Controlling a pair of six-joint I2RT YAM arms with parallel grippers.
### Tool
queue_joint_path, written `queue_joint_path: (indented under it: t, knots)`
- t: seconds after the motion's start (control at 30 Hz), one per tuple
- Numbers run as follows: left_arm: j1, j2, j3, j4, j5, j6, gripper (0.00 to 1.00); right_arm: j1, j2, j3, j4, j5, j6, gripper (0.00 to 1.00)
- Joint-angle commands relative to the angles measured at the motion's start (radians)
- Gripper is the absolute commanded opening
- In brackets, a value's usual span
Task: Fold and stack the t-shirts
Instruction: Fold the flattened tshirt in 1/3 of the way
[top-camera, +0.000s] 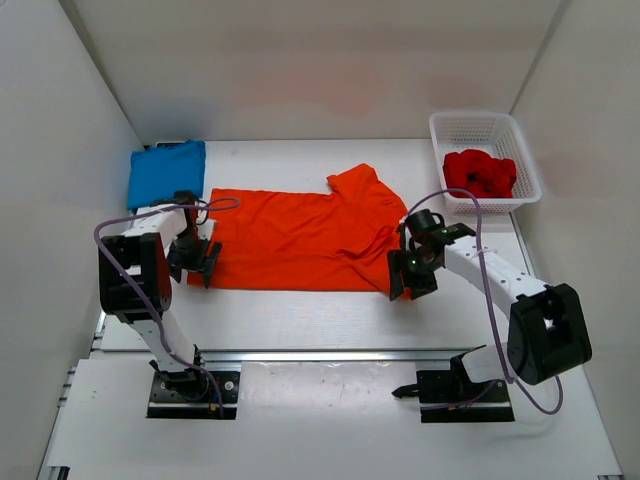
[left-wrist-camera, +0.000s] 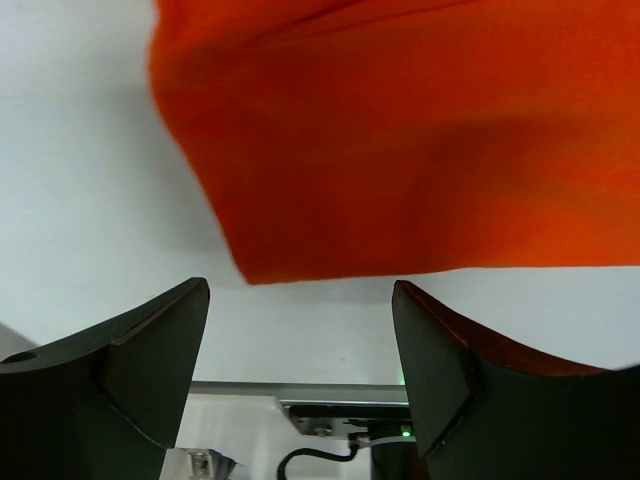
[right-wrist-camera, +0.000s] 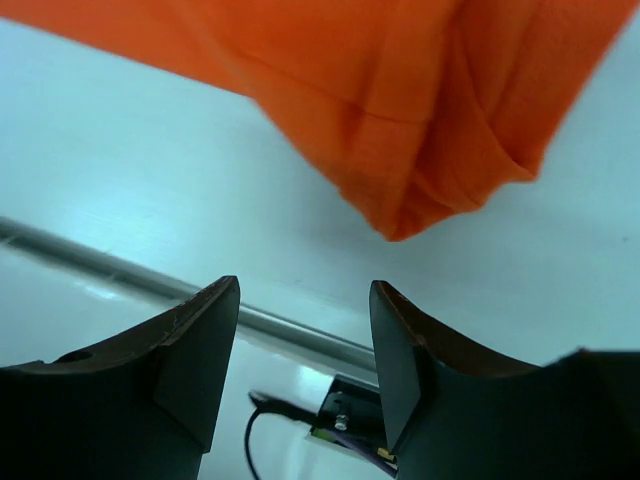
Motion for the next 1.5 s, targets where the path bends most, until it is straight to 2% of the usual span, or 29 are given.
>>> queue_joint_path:
  t: [0.0,0.13,0.33,0.47,0.63,0.8,0.97,1.03,1.13,1.33,1.47]
  knots:
    - [-0.008,0.014,0.005,0.000,0.077,-0.045,0.85,-0.005,-0.067,-0.071,0.135,0.181,0.113,0.52]
    - [-0.006,0.042,-0.014,0.011,0.059,-0.050,0.83,-0.031,-0.104,-0.116,0.244,0.237,0.142,0.50]
    - [-0.006,0.014,-0.018,0.026,0.010,-0.067,0.83,-0.060,-0.079,-0.166,0.323,0.168,0.121,0.49]
    - [-0.011,0.012,-0.041,0.046,0.011,-0.067,0.83,-0.064,-0.084,-0.198,0.337,0.140,0.116,0.45]
    - [-0.011,0.036,-0.035,0.072,0.031,-0.085,0.81,-0.099,-0.117,-0.253,0.367,0.111,0.167,0.45]
    - [-0.009,0.049,-0.016,0.069,0.037,-0.091,0.76,-0.255,-0.231,-0.353,0.459,-0.001,0.286,0.41]
    - [-0.011,0.042,-0.030,0.088,0.023,-0.088,0.65,-0.344,-0.364,-0.439,0.510,-0.053,0.374,0.35]
    - [-0.012,0.057,-0.038,0.083,0.036,-0.093,0.56,-0.353,-0.364,-0.461,0.524,-0.078,0.380,0.34]
    - [-0.019,0.066,-0.036,0.085,0.050,-0.091,0.48,-0.378,-0.343,-0.461,0.527,-0.098,0.380,0.34]
    - [-0.016,0.060,-0.050,0.085,0.050,-0.088,0.45,-0.399,-0.210,-0.441,0.517,-0.159,0.362,0.34]
    - [-0.026,0.055,-0.054,0.086,0.051,-0.085,0.42,-0.366,-0.145,-0.404,0.508,-0.181,0.340,0.33]
